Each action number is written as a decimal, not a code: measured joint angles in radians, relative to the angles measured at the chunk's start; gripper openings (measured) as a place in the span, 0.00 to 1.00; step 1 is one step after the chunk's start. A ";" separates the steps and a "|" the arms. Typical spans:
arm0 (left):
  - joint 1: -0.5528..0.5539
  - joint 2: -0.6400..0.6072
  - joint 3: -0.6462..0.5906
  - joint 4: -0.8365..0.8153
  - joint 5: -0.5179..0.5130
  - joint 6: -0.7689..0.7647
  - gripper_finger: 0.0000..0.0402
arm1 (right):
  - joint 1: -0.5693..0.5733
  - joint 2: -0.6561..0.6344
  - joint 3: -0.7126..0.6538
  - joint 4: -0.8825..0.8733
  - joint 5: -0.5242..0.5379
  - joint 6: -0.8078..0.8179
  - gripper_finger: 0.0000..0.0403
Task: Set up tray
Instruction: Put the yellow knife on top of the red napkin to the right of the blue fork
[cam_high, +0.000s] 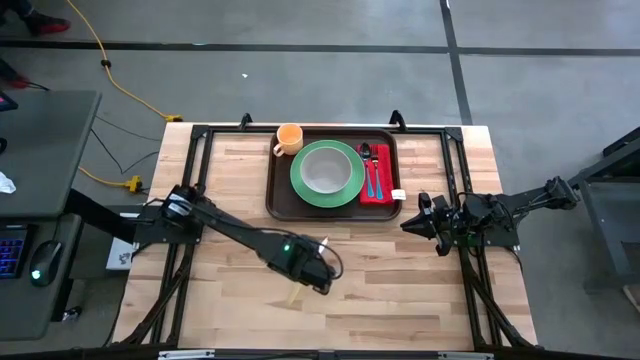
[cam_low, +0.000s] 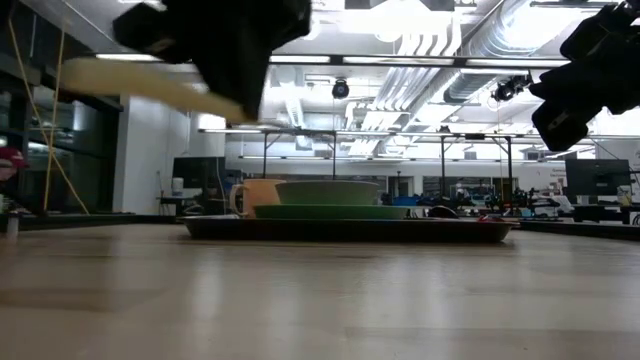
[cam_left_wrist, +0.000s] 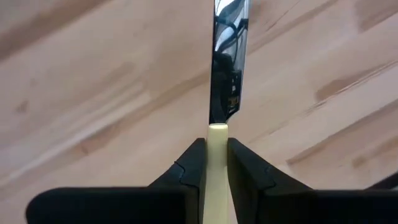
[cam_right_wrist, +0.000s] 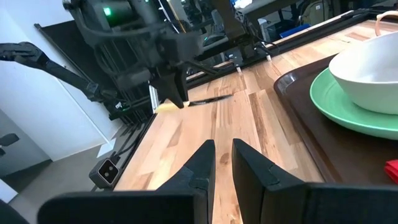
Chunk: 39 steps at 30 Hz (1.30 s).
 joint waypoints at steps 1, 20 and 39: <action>0.009 0.000 0.017 -0.005 -0.006 0.019 0.21 | 0.000 0.000 0.000 0.000 0.000 0.005 0.08; 0.216 -0.002 0.141 0.016 -0.007 0.234 0.21 | 0.000 0.000 0.000 0.001 0.015 -0.002 0.08; 0.301 -0.002 0.141 0.292 -0.020 0.221 0.21 | 0.000 0.000 -0.003 0.041 0.033 0.005 0.08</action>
